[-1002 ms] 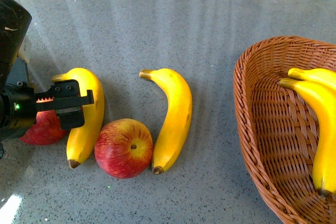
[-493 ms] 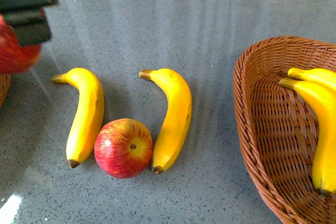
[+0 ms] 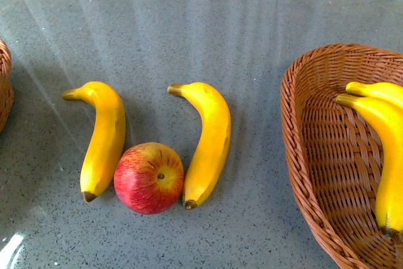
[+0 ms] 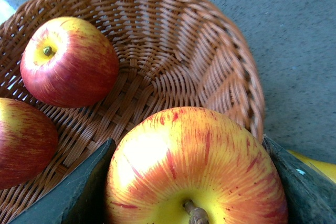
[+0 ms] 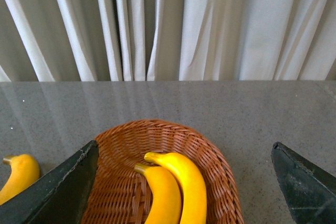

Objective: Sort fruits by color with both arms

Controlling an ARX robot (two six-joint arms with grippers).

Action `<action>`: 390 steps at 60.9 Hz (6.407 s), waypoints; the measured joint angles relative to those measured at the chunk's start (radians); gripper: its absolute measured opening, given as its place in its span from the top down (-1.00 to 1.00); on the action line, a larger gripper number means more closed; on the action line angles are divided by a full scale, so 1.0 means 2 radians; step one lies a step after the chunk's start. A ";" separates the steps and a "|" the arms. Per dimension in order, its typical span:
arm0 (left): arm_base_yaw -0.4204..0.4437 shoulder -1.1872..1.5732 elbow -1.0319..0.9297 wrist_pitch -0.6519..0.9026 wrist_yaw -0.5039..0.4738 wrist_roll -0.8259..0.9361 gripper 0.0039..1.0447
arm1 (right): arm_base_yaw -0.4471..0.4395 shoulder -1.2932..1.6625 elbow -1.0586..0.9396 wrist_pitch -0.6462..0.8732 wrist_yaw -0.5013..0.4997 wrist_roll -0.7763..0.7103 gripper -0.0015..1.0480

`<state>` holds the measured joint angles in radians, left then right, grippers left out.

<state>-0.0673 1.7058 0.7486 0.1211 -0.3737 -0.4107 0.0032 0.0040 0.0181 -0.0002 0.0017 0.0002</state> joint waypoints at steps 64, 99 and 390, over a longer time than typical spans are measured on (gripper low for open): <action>-0.091 -0.072 -0.027 0.018 -0.040 0.002 -0.83 | 0.000 0.000 0.000 0.000 0.000 0.000 -0.82; -0.294 -0.097 -0.077 -0.009 -0.035 -0.047 -0.83 | 0.000 0.000 0.000 0.000 0.000 0.000 -0.82; 0.058 -0.144 -0.140 -0.004 0.057 0.001 -0.37 | 0.000 0.000 0.000 0.000 0.000 0.000 -0.82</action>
<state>0.0490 1.4170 0.4690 0.1123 -0.2588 -0.4080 0.0032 0.0040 0.0181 -0.0002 0.0021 0.0002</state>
